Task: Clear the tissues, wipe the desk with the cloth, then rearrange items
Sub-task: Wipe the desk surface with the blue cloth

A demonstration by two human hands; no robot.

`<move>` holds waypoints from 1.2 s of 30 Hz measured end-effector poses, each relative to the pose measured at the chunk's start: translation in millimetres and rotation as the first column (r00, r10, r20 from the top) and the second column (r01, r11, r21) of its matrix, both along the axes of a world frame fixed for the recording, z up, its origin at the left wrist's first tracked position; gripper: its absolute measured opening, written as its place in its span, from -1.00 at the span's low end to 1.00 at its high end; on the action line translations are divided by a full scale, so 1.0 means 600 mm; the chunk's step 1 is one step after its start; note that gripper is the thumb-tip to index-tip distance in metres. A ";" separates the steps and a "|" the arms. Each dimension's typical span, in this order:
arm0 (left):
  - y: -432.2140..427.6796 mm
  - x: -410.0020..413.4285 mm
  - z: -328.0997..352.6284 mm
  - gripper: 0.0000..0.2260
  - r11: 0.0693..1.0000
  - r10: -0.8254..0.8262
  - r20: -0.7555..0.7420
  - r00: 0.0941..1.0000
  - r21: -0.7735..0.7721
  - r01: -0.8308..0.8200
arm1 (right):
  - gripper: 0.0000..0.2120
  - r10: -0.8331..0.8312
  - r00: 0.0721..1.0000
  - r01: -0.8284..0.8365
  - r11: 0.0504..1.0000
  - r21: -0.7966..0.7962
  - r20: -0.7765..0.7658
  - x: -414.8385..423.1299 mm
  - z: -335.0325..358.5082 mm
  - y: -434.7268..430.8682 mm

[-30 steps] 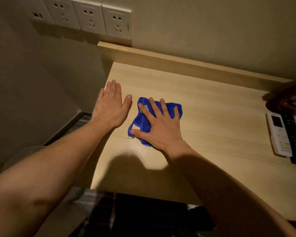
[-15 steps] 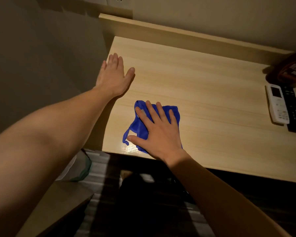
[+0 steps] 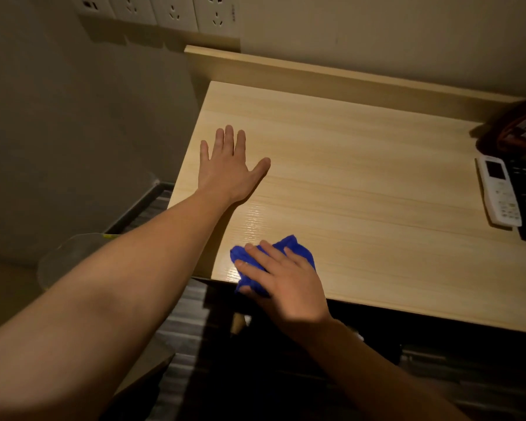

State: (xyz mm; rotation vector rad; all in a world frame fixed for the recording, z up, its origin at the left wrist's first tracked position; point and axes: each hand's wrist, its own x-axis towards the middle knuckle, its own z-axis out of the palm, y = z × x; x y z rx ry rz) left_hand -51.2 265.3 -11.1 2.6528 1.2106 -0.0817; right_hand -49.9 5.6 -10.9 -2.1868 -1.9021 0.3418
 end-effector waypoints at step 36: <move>-0.004 0.013 0.001 -0.10 0.999 0.030 -0.070 0.997 0.026 -0.028 | -0.14 -0.237 0.958 0.261 0.953 -0.152 0.161 0.374 0.025 0.247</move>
